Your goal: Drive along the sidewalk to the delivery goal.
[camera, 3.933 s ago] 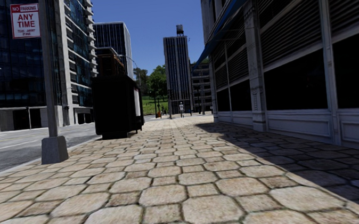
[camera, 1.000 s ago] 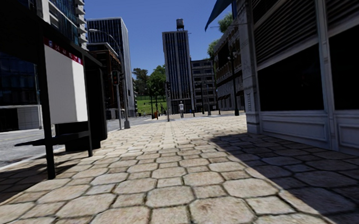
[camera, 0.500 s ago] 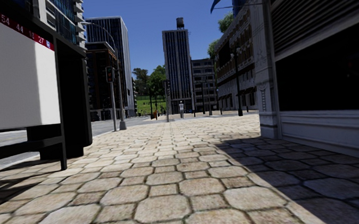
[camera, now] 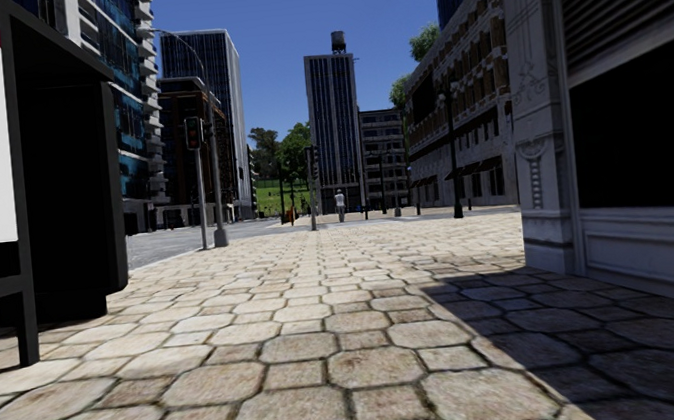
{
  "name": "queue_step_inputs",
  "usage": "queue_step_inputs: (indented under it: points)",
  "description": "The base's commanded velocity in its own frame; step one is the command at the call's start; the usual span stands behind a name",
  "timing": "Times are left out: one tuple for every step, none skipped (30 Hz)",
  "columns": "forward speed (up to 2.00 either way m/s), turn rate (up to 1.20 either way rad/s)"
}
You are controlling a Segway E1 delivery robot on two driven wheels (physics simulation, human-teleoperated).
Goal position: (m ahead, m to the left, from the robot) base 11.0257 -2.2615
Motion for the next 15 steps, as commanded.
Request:
queue_step_inputs:
  points:
    - [2.0,-0.19]
    - [2.0,-0.21]
    - [2.0,-0.21]
    - [2.0,-0.21]
    - [2.0,-0.22]
    - [2.0,-0.24]
    - [2.0,-0.25]
    - [2.0,-0.27]
    - [2.0,-0.27]
    - [2.0,-0.3]
    - [2.0,-0.33]
    - [2.0,-0.33]
    - [2.0,-0.33]
    - [2.0,-0.33]
    - [2.0,-0.33]
